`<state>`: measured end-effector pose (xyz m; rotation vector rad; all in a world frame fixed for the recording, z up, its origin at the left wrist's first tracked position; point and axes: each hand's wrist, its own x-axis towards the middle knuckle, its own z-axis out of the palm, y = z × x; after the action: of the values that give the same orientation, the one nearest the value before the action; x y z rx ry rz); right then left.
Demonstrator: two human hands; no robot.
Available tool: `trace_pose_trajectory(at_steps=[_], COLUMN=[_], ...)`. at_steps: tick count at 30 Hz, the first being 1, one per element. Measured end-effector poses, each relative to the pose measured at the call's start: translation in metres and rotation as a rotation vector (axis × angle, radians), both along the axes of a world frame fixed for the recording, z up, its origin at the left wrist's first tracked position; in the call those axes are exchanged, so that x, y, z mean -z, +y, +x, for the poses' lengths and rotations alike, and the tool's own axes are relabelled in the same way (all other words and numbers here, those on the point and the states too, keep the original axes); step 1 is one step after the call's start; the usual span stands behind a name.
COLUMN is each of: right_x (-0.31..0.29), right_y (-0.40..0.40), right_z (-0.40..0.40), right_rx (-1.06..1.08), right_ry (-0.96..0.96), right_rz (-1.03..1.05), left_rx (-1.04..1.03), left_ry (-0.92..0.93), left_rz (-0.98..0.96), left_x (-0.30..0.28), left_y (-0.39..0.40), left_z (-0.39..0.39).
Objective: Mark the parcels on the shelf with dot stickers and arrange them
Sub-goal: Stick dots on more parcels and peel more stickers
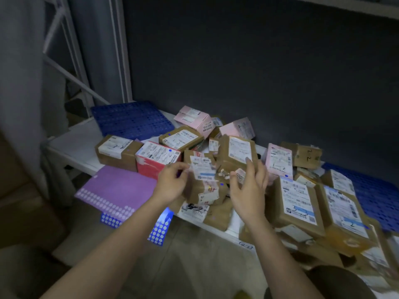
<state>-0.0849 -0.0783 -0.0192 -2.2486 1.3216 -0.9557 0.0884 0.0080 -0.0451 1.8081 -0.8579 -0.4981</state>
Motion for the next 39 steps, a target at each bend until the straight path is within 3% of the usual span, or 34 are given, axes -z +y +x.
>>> trace_pose_trajectory(at_steps=[2, 5, 8, 13, 15, 22, 28, 39], right_x=[0.008, 0.038, 0.082, 0.145, 0.161, 0.179, 0.184, 0.175], right_y=[0.022, 0.061, 0.093, 0.119, 0.127, 0.131, 0.118, 0.112], right_z=[0.006, 0.032, 0.054, 0.07, 0.072, 0.087, 0.099, 0.09], right_rx=[-0.11, -0.276, -0.358, -0.318, -0.253, -0.078, -0.066, -0.16], right_ry=[-0.053, -0.073, -0.092, -0.228, -0.278, -0.399, -0.559, -0.643], right_rz=[-0.149, -0.188, -0.018, 0.364, 0.468, 0.544, 0.645, 0.682], left_rx=[-0.113, -0.248, -0.34, -0.398, -0.368, -0.215, -0.028, 0.146], left_ry=[-0.001, 0.037, 0.023, -0.036, -0.073, -0.237, -0.499, -0.601], left_rz=[0.007, 0.094, 0.176, 0.201, 0.216, 0.244, 0.169, 0.054], left_x=[0.016, 0.049, 0.078, 0.097, 0.102, 0.121, 0.133, 0.136], left_y=[0.018, 0.055, 0.087, 0.111, 0.114, 0.106, 0.093, 0.074], left_z=[0.006, 0.02, 0.03, 0.034, 0.034, 0.034, 0.026, 0.024])
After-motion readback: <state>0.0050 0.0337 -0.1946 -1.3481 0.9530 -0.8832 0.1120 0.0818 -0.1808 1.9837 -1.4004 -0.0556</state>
